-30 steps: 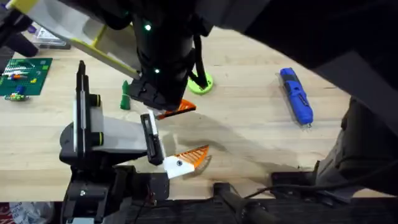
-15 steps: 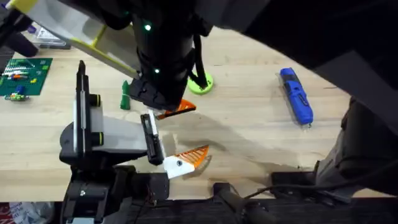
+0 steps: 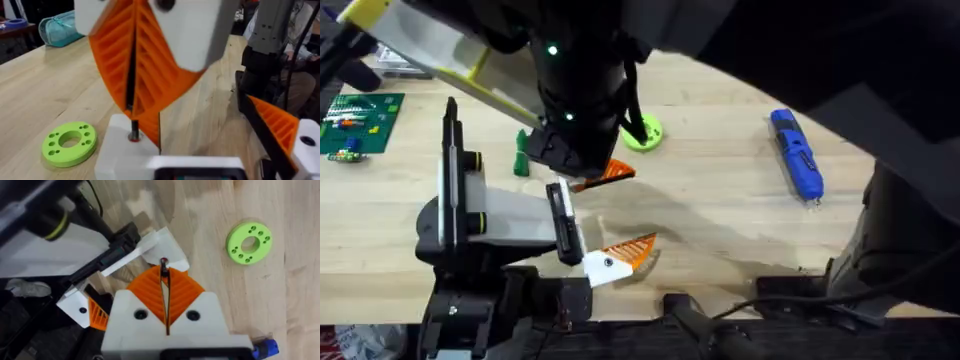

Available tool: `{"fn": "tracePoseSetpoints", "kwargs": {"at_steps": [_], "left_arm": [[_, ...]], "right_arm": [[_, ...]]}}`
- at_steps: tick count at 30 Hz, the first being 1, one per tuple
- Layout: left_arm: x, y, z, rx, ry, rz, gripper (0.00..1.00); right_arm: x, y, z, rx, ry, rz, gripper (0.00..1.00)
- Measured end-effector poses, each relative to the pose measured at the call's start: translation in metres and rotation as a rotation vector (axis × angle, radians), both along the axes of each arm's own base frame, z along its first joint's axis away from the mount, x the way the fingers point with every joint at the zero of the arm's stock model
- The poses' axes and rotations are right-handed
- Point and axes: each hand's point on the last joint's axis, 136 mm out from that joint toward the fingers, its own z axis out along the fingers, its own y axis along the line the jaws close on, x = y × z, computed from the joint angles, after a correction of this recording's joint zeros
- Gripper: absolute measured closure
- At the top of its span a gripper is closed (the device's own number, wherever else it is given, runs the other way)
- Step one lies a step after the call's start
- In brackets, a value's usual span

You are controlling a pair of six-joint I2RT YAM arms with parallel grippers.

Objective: Pick up the gripper from the table and insert it into the empty holder that is missing its gripper. Then pick up a screw, insert it into the mounting hole, and use the screwdriver to tighten it. Finally, clean up the table by picking up the vegetable and placing it into the bucket.

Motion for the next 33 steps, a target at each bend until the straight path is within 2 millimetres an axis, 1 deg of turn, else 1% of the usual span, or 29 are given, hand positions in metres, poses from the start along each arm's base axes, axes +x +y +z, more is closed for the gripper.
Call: {"fn": "tracePoseSetpoints", "kwargs": {"at_steps": [19,27,33], "left_arm": [[0.0,0.0,0.0,0.0,0.0,0.0,0.013],[0.0,0.0,0.0,0.0,0.0,0.0,0.013],[0.0001,0.0,-0.0001,-0.001,0.004,0.001,0.013]], "right_arm": [[-0.001,-0.0021,-0.0005,-0.009,0.004,0.0,0.993],[0.0006,0.0012,0.0001,0.005,-0.002,0.0,0.993],[0.0006,0.0005,-0.0055,-0.008,0.004,-0.001,0.993]]}}
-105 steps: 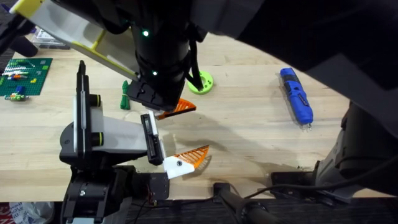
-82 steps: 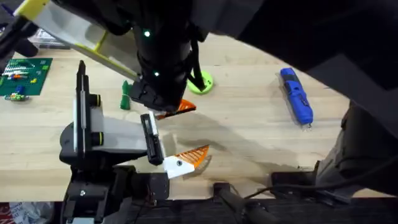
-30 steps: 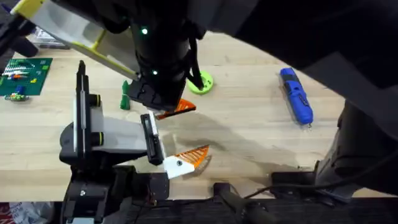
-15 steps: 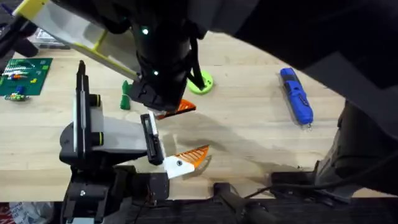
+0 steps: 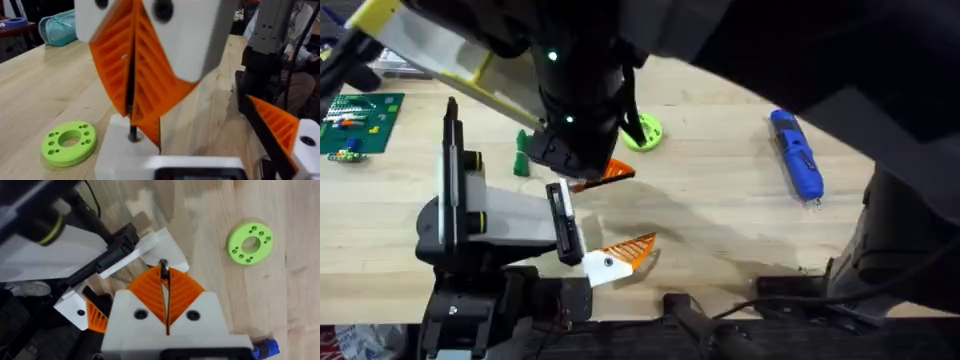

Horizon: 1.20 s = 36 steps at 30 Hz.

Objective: Pick up the gripper from the table and insert it into the empty holder that is missing its gripper. Then pick up a screw, insert it into the mounting hole, and use the screwdriver to tighten it. Finally, clean up the table by picking up the vegetable and placing it into the bucket.

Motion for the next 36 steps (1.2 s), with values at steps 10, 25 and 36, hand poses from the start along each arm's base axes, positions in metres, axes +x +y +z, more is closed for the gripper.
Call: {"fn": "tracePoseSetpoints", "kwargs": {"at_steps": [10,25,36], "left_arm": [[0.0,0.0,0.0,0.0,-0.001,0.003,0.013],[0.0,0.0,0.0,0.0,-0.001,0.003,0.013],[0.0,0.0,0.0,0.001,-0.004,0.002,0.014]], "right_arm": [[-0.001,-0.002,-0.004,-0.015,0.007,0.0,0.993],[-0.001,-0.002,-0.004,-0.016,0.008,0.0,0.993],[-0.001,-0.003,0.007,0.002,-0.001,0.0,0.993]]}}
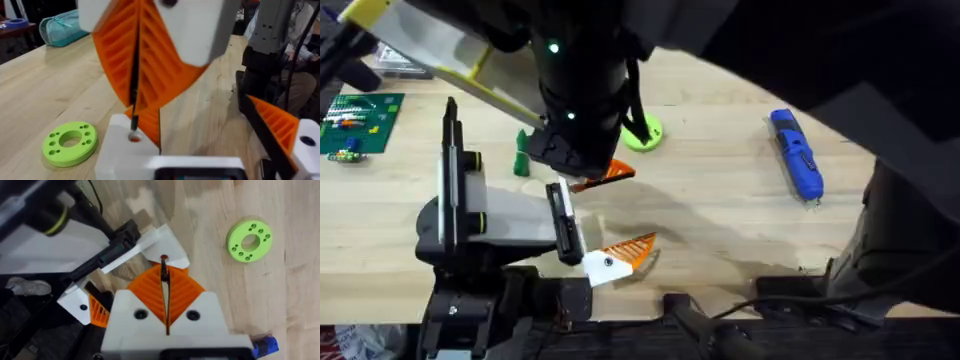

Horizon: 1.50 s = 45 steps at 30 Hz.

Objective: Pick up the gripper from the table and insert it into the empty holder that is missing its gripper. Then pick up a screw, insert it into the mounting hole, and use the screwdriver to tighten it. Finally, clean up the table by picking up the vegetable and placing it into the bucket.

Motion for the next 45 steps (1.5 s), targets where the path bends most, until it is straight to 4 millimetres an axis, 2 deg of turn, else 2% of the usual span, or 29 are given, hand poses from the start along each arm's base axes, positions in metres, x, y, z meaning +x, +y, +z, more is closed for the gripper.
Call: {"fn": "tracePoseSetpoints", "kwargs": {"at_steps": [7,29,45], "left_arm": [[0.0,0.0,0.0,0.0,0.0,0.0,0.014],[0.0,0.0,0.0,0.0,0.0,0.0,0.014],[0.0,0.0,0.0,0.0,0.0,0.0,0.014]], "right_arm": [[0.0,0.0,0.008,0.016,-0.008,0.0,0.993],[-0.002,-0.004,0.007,-0.001,0.001,0.0,0.993],[-0.001,-0.003,-0.005,-0.02,0.01,0.0,0.993]]}}
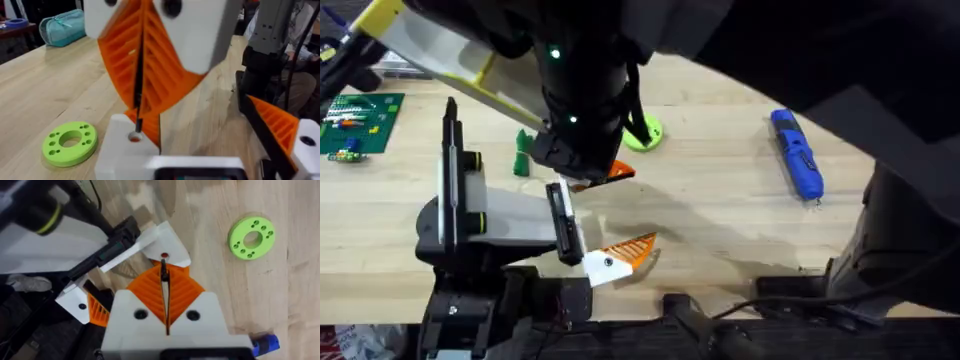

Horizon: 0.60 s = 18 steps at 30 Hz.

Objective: Pick up the gripper from the table and insert it into the empty holder that is missing its gripper. Then pick up a screw, insert it into the mounting hole, and use the screwdriver to tighten it. Finally, clean up the table by picking up the vegetable and placing it into the bucket.

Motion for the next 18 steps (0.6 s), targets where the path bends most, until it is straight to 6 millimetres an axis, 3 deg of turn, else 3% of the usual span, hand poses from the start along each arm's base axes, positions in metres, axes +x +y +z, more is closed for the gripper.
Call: {"fn": "tracePoseSetpoints", "kwargs": {"at_steps": [18], "left_arm": [[-0.0001,0.0,0.0001,0.0,0.0,0.0,0.014]], "right_arm": [[0.0006,0.0013,-0.0064,-0.015,0.008,0.0,0.993]]}}
